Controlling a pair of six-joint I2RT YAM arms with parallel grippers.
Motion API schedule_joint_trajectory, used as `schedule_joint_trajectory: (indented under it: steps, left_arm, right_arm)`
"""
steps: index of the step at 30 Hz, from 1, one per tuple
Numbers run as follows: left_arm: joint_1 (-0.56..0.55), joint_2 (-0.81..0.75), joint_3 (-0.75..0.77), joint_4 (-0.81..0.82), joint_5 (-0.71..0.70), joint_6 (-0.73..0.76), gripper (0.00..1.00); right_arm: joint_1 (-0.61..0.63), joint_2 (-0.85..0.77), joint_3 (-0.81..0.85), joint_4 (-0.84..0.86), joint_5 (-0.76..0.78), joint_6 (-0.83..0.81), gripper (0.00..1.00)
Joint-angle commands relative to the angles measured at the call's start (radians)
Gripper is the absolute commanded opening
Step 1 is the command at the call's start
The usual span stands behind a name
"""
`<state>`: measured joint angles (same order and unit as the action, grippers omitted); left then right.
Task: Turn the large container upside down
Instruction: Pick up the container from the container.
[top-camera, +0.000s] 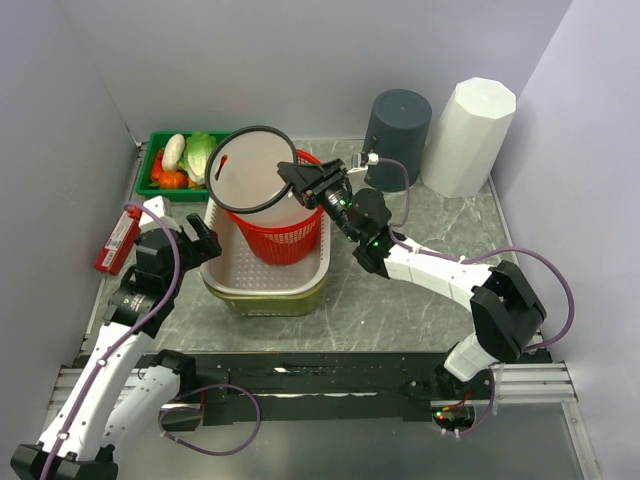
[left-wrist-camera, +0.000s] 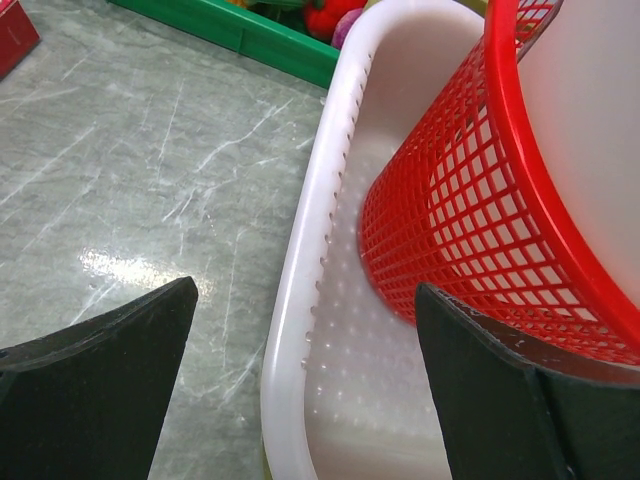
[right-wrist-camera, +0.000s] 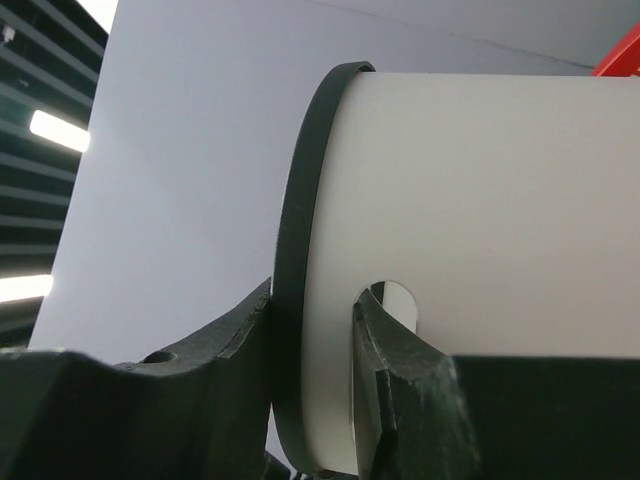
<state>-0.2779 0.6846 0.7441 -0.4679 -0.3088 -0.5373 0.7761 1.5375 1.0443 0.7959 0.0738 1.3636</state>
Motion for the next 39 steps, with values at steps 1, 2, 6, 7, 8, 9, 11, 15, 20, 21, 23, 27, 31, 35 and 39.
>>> schedule_joint_trajectory:
  steps: [1,2,6,7,8,9,11,15,20,21,23,27,31,35,39]
  left_arm:
    - [0.003,-0.008,0.005,0.037,-0.019,0.000,0.96]
    - [0.003,-0.008,0.006,0.035,-0.019,-0.001,0.96]
    - [0.002,-0.011,0.006,0.034,-0.023,-0.003,0.96]
    - [0.003,-0.014,0.005,0.034,-0.026,-0.003,0.96]
    - [0.003,-0.017,0.005,0.035,-0.026,-0.003,0.96]
    - [0.003,-0.017,0.003,0.037,-0.026,-0.001,0.96]
    - [0.002,-0.020,0.003,0.037,-0.027,-0.001,0.96]
    - [0.003,-0.017,0.004,0.037,-0.027,-0.001,0.96]
    - [0.002,-0.014,0.005,0.037,-0.026,-0.001,0.96]
    - [0.002,-0.014,0.006,0.037,-0.026,-0.001,0.96]
    - [0.002,-0.016,0.006,0.034,-0.027,-0.003,0.96]
    - [0.003,-0.020,0.003,0.037,-0.032,-0.001,0.96]
    - [0.003,-0.017,0.003,0.035,-0.029,-0.003,0.96]
    - [0.003,-0.013,0.005,0.037,-0.027,-0.001,0.96]
    - [0.003,-0.013,0.005,0.038,-0.026,-0.001,0.96]
  right_arm:
    - [-0.011,-0.057,0.072,0.126,-0.040,-0.054,0.18]
    - [-0.012,-0.056,0.077,0.134,-0.049,-0.054,0.18]
    - [-0.020,-0.047,0.089,0.163,-0.068,-0.046,0.18]
    - [-0.018,-0.043,0.094,0.164,-0.068,-0.046,0.18]
    - [-0.018,-0.043,0.103,0.166,-0.090,-0.053,0.18]
    - [-0.020,-0.046,0.108,0.164,-0.097,-0.060,0.18]
    - [-0.020,-0.048,0.120,0.161,-0.098,-0.067,0.18]
    - [-0.021,-0.050,0.141,0.157,-0.111,-0.087,0.18]
    - [-0.024,-0.056,0.163,0.151,-0.127,-0.113,0.18]
    - [-0.023,-0.057,0.164,0.151,-0.131,-0.116,0.18]
    - [-0.024,-0.060,0.168,0.149,-0.138,-0.127,0.18]
    - [-0.024,-0.074,0.183,0.137,-0.152,-0.161,0.18]
    - [-0.023,-0.099,0.198,0.115,-0.154,-0.216,0.18]
    - [-0.024,-0.132,0.201,0.095,-0.152,-0.274,0.17]
    - [-0.024,-0.191,0.197,0.045,-0.135,-0.353,0.17]
